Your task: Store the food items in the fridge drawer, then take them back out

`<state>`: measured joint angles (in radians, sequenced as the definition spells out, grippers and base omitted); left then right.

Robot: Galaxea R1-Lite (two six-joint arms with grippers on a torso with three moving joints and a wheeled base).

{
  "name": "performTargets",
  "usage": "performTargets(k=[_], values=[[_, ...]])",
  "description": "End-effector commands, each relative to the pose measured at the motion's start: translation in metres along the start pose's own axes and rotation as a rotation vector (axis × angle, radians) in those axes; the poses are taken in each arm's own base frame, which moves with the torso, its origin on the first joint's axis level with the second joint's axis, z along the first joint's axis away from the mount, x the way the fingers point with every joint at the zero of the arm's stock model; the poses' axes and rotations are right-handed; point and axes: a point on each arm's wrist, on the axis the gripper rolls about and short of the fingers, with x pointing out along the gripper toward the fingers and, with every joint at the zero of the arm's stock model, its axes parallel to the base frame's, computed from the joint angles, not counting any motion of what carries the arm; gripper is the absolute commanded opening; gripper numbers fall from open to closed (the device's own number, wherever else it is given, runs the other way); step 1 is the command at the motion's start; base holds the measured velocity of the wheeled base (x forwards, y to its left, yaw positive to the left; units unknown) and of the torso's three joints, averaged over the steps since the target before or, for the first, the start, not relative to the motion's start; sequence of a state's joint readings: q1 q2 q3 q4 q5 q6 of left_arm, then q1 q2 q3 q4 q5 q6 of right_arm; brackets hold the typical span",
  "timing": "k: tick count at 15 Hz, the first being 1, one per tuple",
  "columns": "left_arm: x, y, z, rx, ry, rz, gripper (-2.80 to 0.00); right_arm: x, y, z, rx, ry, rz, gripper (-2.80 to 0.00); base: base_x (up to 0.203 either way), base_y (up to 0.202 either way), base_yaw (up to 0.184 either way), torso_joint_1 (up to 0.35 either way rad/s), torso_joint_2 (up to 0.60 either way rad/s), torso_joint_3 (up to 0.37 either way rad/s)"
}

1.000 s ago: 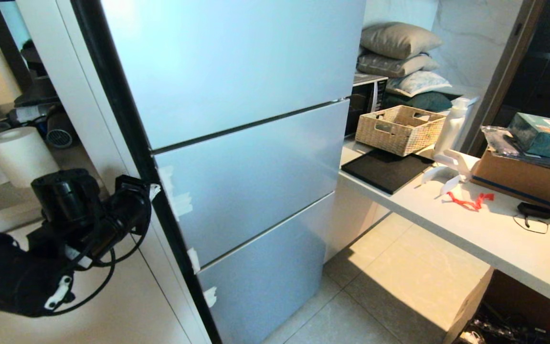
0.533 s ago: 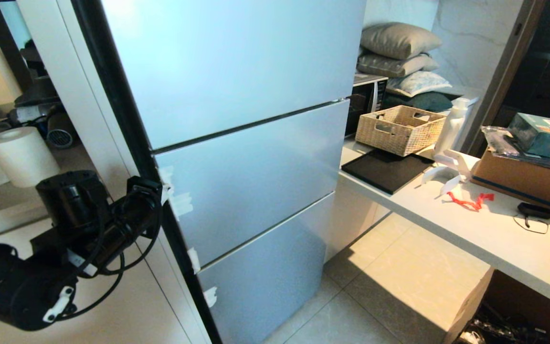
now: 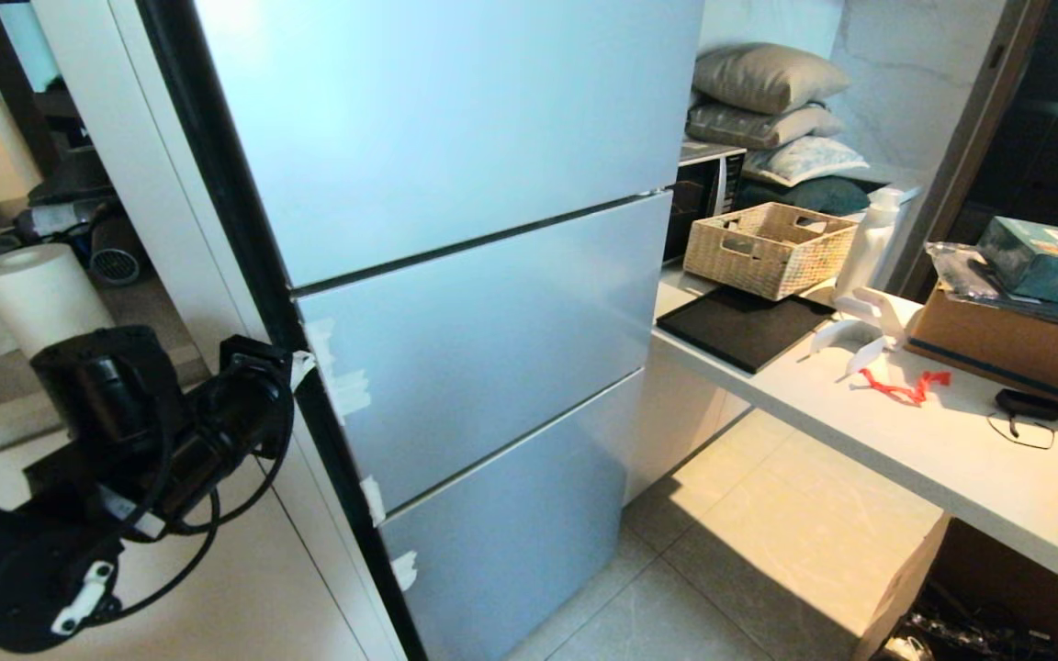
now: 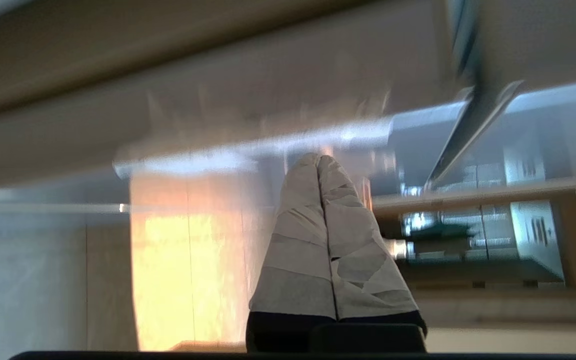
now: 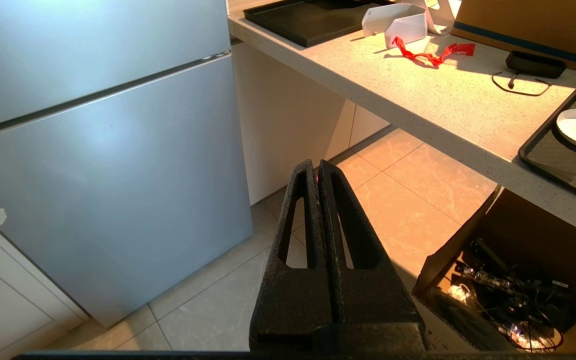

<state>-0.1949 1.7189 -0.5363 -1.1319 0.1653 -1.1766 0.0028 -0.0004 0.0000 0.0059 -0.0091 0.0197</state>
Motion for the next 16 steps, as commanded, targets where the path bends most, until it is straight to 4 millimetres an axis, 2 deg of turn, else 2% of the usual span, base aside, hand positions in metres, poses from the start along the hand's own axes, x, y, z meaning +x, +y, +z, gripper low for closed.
performTargets(k=[1,5,8,12,16], values=[[0.001,0.001,0.011,-0.008,-0.037,-0.004,-2.8,0.0,0.0,0.0,0.0,0.001,0.0,-2.8,0.0,0.0,0.0,0.0,0.0,0.0],[0.027,0.006,0.005,-0.019,-0.032,0.009,-2.8,0.0,0.0,0.0,0.0,0.001,-0.001,-2.8,0.0,0.0,0.0,0.0,0.0,0.0],[0.036,0.004,0.001,-0.032,-0.02,-0.003,-2.8,0.0,0.0,0.0,0.0,0.001,0.0,-2.8,0.0,0.0,0.0,0.0,0.0,0.0],[0.037,0.0,-0.001,-0.035,-0.014,-0.021,-2.8,0.0,0.0,0.0,0.0,0.001,0.0,-2.8,0.0,0.0,0.0,0.0,0.0,0.0],[0.028,-0.006,-0.007,-0.035,0.011,-0.035,-2.8,0.0,0.0,0.0,0.0,0.002,0.0,-2.8,0.0,0.0,0.0,0.0,0.0,0.0]])
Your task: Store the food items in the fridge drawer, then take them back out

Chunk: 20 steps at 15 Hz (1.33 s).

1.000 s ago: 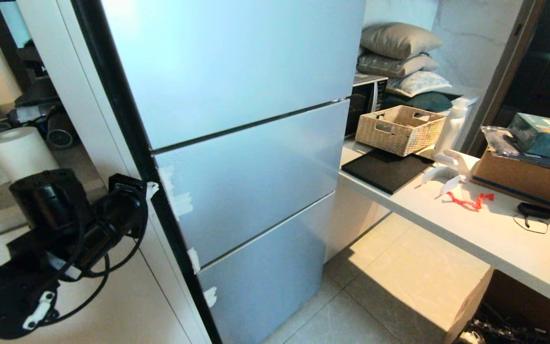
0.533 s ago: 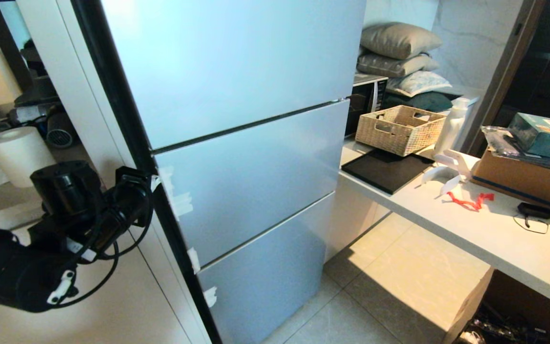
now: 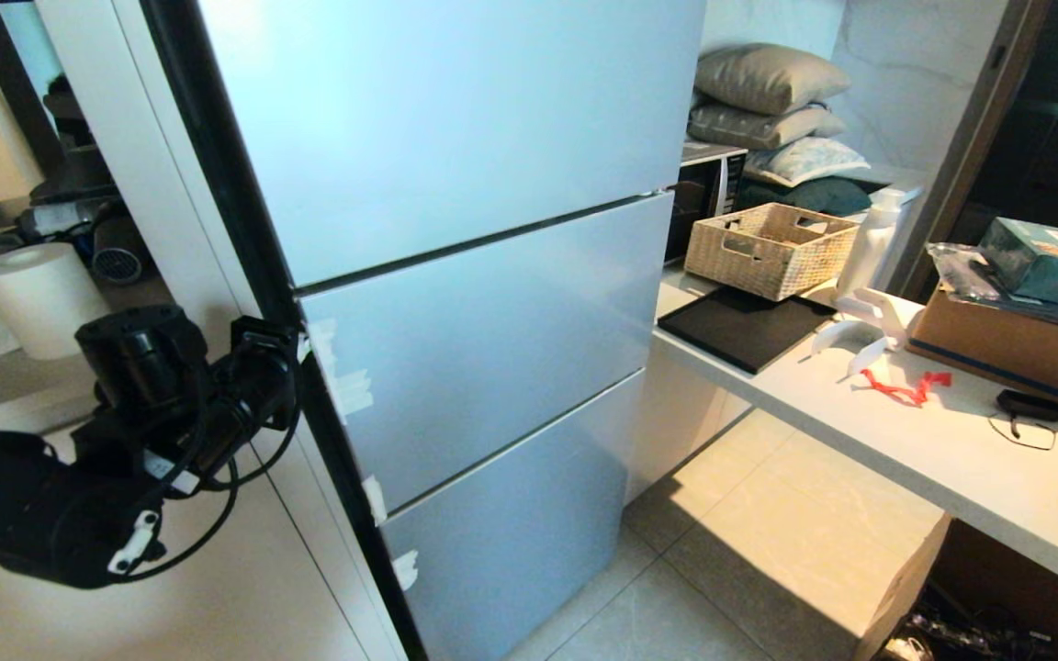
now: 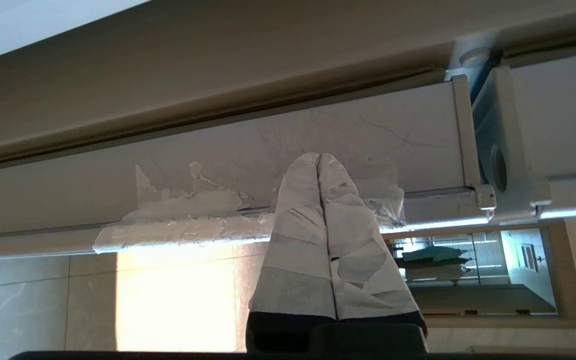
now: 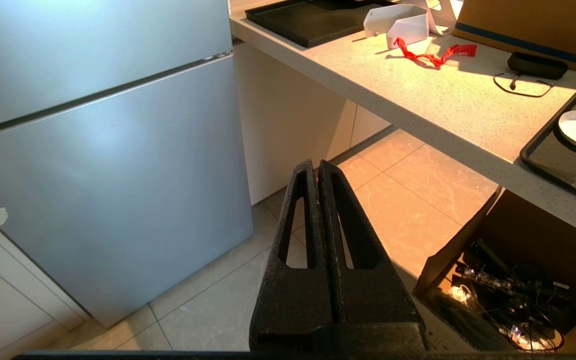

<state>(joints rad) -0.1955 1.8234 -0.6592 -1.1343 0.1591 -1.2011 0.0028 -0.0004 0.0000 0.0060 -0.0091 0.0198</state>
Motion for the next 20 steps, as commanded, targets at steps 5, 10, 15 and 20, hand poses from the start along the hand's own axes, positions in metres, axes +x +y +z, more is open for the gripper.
performTargets(k=[5,10,15,20], values=[[-0.021,-0.013,-0.009,-0.006,0.045,-0.043,-2.8,0.0,0.0,0.0,0.0,0.001,0.0,-2.8,0.0,0.0,0.0,0.0,0.0,0.0],[-0.036,-0.009,-0.017,0.007,0.09,-0.026,-2.8,0.0,0.0,0.0,0.0,0.001,0.0,-2.8,0.0,0.0,0.0,0.0,0.0,0.0],[-0.069,-0.008,-0.041,0.021,0.211,-0.022,-2.8,0.0,0.0,0.0,0.0,0.001,0.0,-2.8,0.0,0.0,0.0,0.0,0.0,0.0],[-0.116,-0.021,-0.039,0.009,0.27,-0.109,-2.8,0.0,0.0,0.0,0.0,0.001,0.0,-2.8,0.0,0.0,0.0,0.0,0.0,0.0]])
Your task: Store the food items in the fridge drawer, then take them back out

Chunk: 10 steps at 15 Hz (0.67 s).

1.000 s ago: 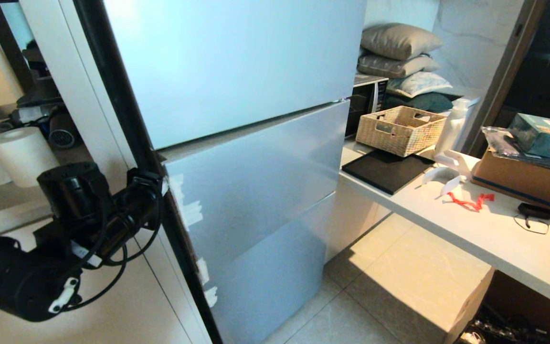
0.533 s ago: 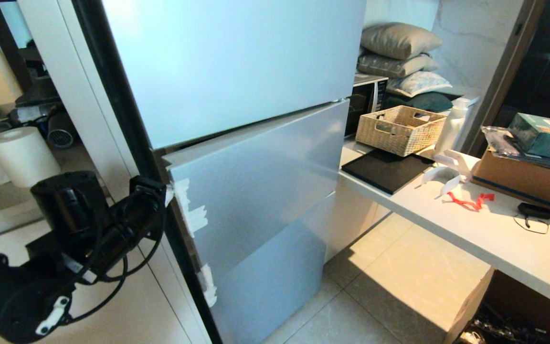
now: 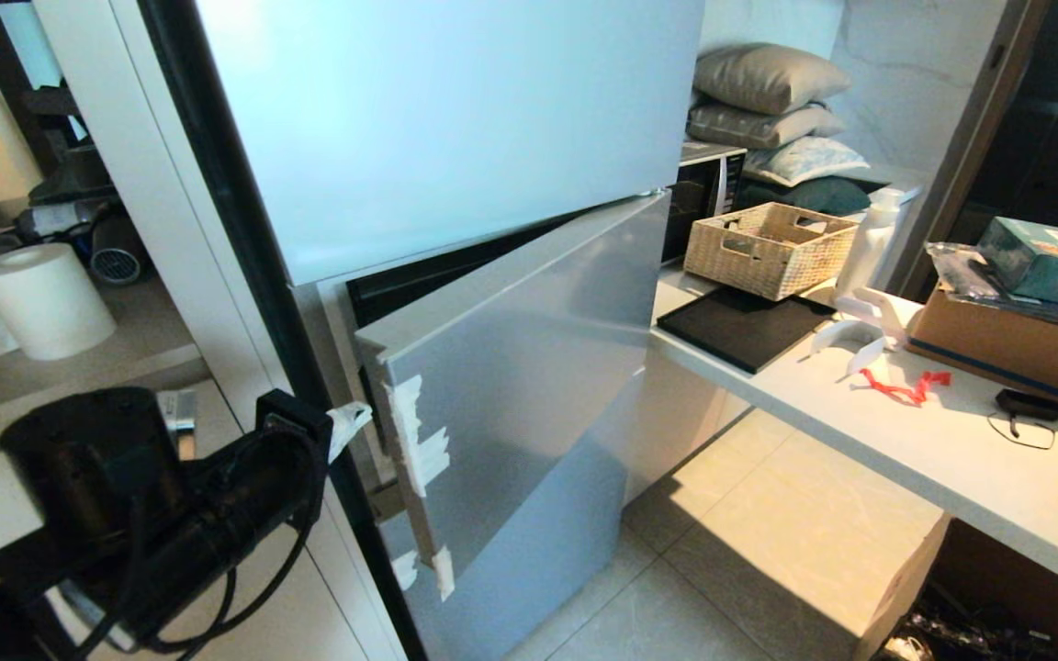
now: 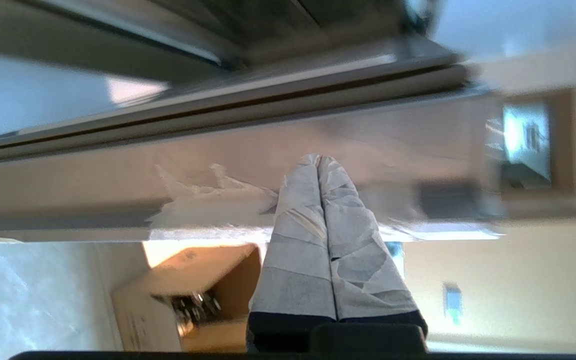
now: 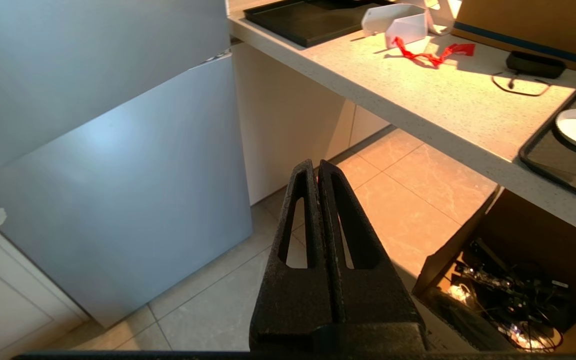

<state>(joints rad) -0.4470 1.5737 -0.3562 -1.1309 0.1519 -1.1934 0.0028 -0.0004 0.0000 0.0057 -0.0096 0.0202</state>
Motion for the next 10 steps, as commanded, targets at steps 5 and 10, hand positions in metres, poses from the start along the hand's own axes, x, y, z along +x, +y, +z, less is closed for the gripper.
performTargets(k=[5,10], values=[[-0.058,-0.029,-0.017,-0.02,0.126,-0.19,-2.8,0.0,0.0,0.0,0.0,0.002,0.001,-2.8,0.0,0.0,0.0,0.0,0.0,0.0],[-0.073,-0.042,-0.006,0.309,0.039,-0.276,-2.8,0.0,0.0,0.0,0.0,0.001,0.001,-2.8,0.0,0.0,0.0,0.0,0.0,0.0]])
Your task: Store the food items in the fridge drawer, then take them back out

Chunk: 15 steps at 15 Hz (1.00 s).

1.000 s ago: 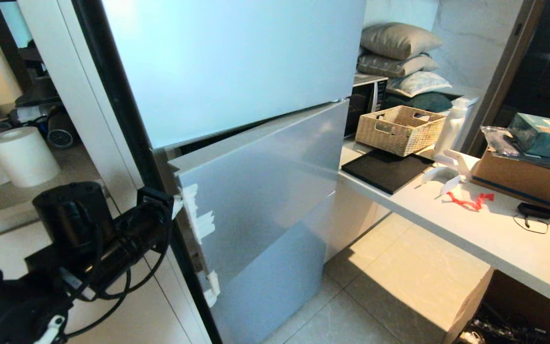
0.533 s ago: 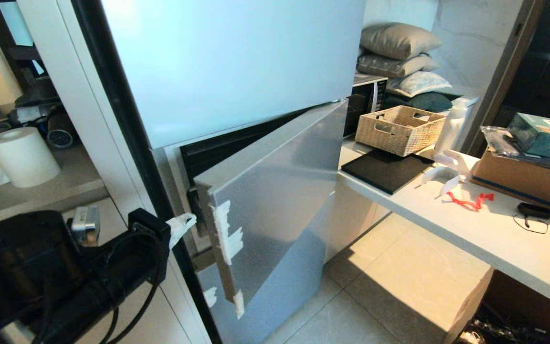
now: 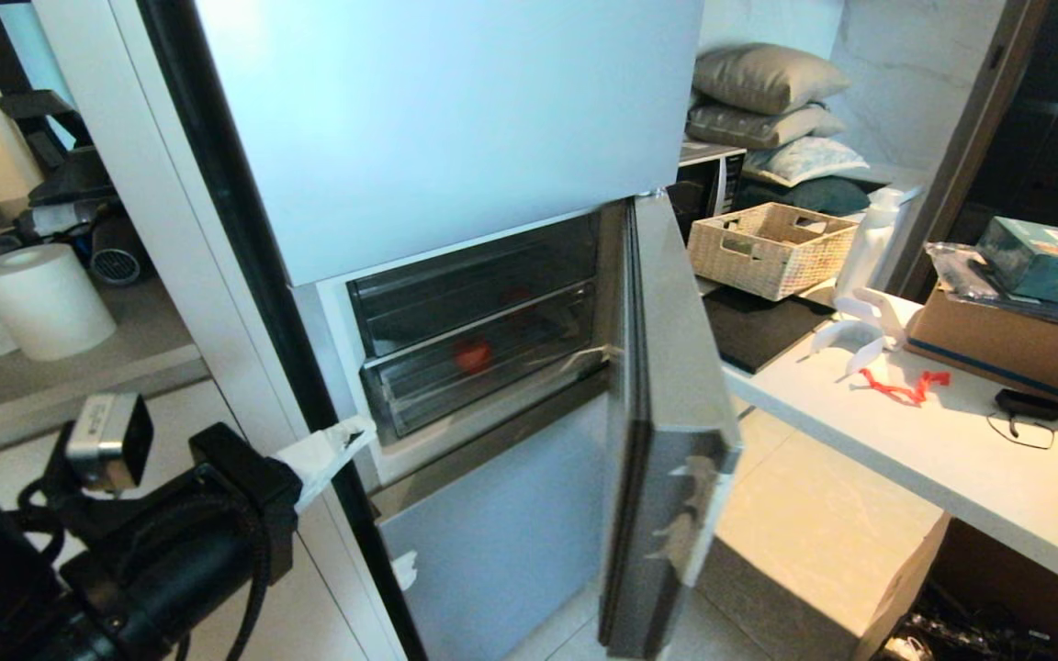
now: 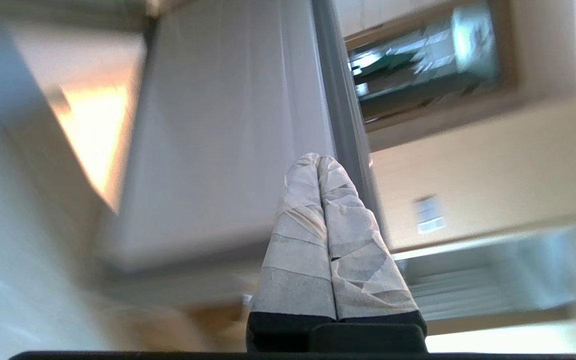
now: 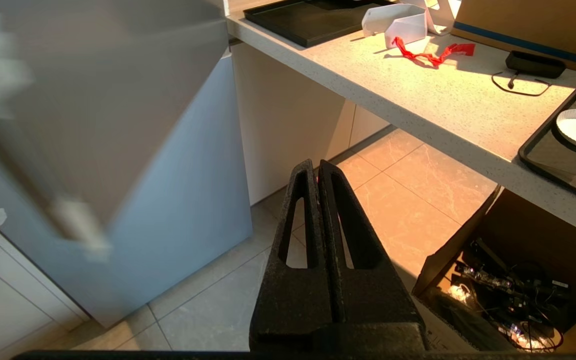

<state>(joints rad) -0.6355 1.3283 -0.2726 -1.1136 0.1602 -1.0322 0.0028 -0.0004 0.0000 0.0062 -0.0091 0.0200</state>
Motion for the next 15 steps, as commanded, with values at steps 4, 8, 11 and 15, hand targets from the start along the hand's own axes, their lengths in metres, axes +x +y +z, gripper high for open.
performTargets(k=[4,8,11,15], values=[[-0.06,-0.038,0.035,0.687,-0.121,-0.08,-2.8,0.0,0.0,0.0,0.0,0.0,0.0,-2.8,0.0,0.0,0.0,0.0,0.0,0.0],[-0.138,-0.023,0.043,0.899,-0.065,0.082,-2.8,0.0,0.0,0.0,0.0,0.002,0.0,-2.8,0.0,0.0,0.0,0.0,0.0,0.0],[-0.17,0.0,0.038,0.952,-0.222,0.39,-2.8,0.0,0.0,0.0,0.0,0.0,0.0,-2.8,0.0,0.0,0.0,0.0,0.0,0.0],[-0.189,0.052,0.001,1.017,-0.262,0.697,-2.8,0.0,0.0,0.0,0.0,0.0,0.0,-2.8,0.0,0.0,0.0,0.0,0.0,0.0]])
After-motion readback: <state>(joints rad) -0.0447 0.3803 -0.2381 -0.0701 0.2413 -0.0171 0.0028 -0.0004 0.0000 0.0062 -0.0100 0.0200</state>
